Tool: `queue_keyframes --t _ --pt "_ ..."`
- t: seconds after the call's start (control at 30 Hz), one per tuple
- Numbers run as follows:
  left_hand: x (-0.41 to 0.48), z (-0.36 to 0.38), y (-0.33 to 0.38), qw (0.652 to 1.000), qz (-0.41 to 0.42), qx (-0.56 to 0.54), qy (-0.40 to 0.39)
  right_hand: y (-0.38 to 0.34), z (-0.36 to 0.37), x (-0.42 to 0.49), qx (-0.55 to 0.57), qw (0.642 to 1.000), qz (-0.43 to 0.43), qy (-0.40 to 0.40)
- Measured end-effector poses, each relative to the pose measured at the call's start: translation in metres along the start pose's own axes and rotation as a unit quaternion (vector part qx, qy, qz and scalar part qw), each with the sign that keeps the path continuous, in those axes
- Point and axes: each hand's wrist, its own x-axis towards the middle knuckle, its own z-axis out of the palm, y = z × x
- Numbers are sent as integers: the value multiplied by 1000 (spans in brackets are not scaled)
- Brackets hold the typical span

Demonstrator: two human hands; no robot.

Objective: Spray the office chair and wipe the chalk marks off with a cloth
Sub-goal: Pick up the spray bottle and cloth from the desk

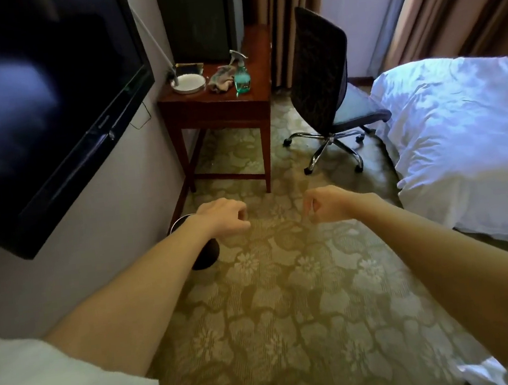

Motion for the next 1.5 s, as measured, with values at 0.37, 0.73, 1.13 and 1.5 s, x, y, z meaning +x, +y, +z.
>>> queue_keyframes --t 0.37,0.73,1.13,1.5 --pt "117 -19 0 1000 -4 -1 -21 67 -46 74 29 999 39 -6" --pt "269 -81 17 1000 -23 6 -1 164 -134 180 7 999 42 -4" --pt "360 -124 10 998 -57 -4 17 213 -203 280 -34 999 -30 6" --pt "437 -134 -31 997 -71 -20 -10 231 -217 371 -11 999 -31 -11"
